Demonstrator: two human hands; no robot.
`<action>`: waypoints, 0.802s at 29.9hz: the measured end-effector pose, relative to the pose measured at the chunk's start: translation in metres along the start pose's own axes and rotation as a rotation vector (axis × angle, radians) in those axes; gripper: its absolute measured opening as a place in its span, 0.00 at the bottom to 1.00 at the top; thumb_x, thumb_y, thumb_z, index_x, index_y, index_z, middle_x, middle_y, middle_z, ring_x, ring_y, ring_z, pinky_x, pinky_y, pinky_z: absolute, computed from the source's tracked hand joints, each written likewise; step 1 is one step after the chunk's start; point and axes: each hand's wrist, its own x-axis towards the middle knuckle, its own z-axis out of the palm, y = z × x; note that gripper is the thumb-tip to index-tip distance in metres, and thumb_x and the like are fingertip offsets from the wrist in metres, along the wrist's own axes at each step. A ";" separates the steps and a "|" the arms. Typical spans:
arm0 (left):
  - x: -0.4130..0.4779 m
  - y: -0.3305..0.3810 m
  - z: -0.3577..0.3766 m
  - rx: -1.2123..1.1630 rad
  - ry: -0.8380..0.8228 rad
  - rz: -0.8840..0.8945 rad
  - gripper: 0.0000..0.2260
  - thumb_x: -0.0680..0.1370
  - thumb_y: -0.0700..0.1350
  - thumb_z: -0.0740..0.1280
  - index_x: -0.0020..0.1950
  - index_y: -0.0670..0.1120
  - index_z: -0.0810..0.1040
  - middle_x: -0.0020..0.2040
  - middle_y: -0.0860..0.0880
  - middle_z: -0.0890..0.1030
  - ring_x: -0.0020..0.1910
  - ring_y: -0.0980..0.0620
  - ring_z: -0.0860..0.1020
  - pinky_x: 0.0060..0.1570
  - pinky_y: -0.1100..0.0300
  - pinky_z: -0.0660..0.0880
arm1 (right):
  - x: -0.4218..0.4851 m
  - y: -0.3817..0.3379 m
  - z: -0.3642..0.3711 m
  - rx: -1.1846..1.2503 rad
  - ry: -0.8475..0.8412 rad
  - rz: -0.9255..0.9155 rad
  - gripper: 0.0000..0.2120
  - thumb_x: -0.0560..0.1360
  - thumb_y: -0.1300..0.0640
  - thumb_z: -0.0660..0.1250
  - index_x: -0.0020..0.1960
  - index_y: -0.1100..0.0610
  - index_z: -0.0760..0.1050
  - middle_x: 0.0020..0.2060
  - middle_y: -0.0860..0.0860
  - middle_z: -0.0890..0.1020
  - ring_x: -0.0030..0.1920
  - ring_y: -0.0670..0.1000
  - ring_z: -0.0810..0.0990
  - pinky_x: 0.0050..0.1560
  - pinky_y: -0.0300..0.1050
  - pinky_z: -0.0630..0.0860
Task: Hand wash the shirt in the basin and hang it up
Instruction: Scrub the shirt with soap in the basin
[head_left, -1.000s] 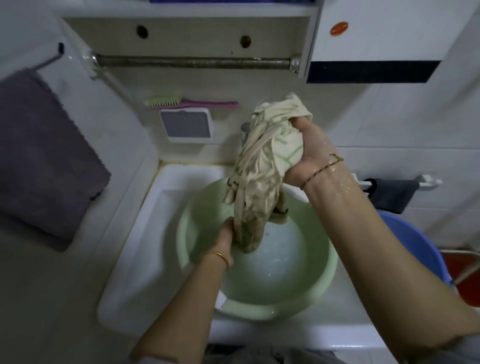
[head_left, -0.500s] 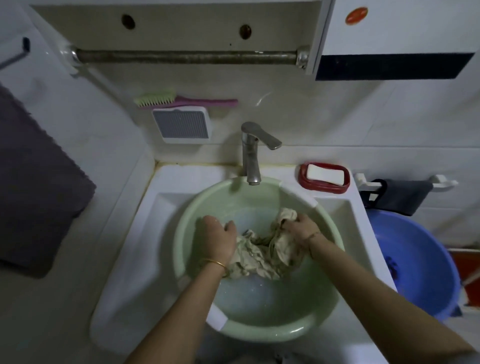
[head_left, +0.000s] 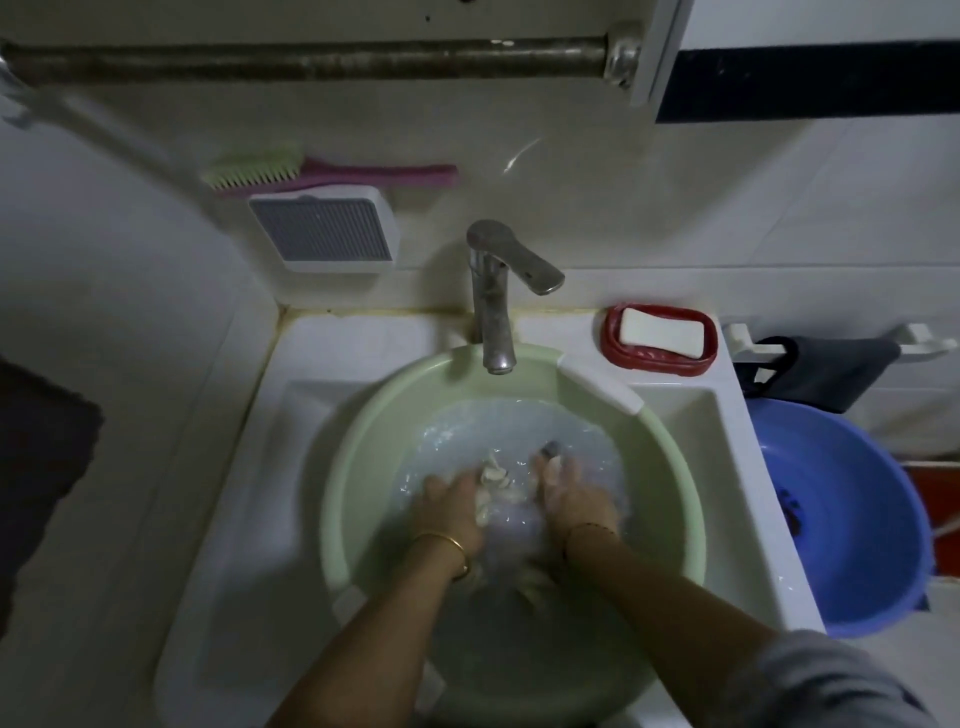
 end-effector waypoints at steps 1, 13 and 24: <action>0.002 0.001 -0.004 -0.136 -0.006 -0.027 0.25 0.73 0.47 0.66 0.69 0.56 0.65 0.61 0.41 0.70 0.58 0.38 0.73 0.57 0.56 0.70 | 0.003 0.002 -0.003 0.076 0.030 0.029 0.31 0.78 0.63 0.57 0.75 0.51 0.46 0.73 0.59 0.57 0.67 0.60 0.68 0.58 0.55 0.74; -0.017 0.037 -0.052 -1.853 -0.348 -0.265 0.28 0.79 0.61 0.55 0.41 0.39 0.83 0.34 0.40 0.83 0.36 0.44 0.82 0.47 0.53 0.76 | -0.040 -0.053 -0.052 0.835 0.313 -0.216 0.14 0.70 0.39 0.68 0.34 0.49 0.74 0.34 0.48 0.82 0.36 0.48 0.79 0.39 0.45 0.75; -0.007 0.018 -0.045 -0.550 0.111 -0.045 0.17 0.75 0.55 0.59 0.50 0.43 0.78 0.54 0.41 0.80 0.53 0.42 0.77 0.51 0.55 0.71 | 0.012 -0.007 -0.045 0.456 0.271 0.030 0.14 0.78 0.48 0.59 0.58 0.55 0.71 0.55 0.57 0.77 0.53 0.59 0.77 0.47 0.48 0.74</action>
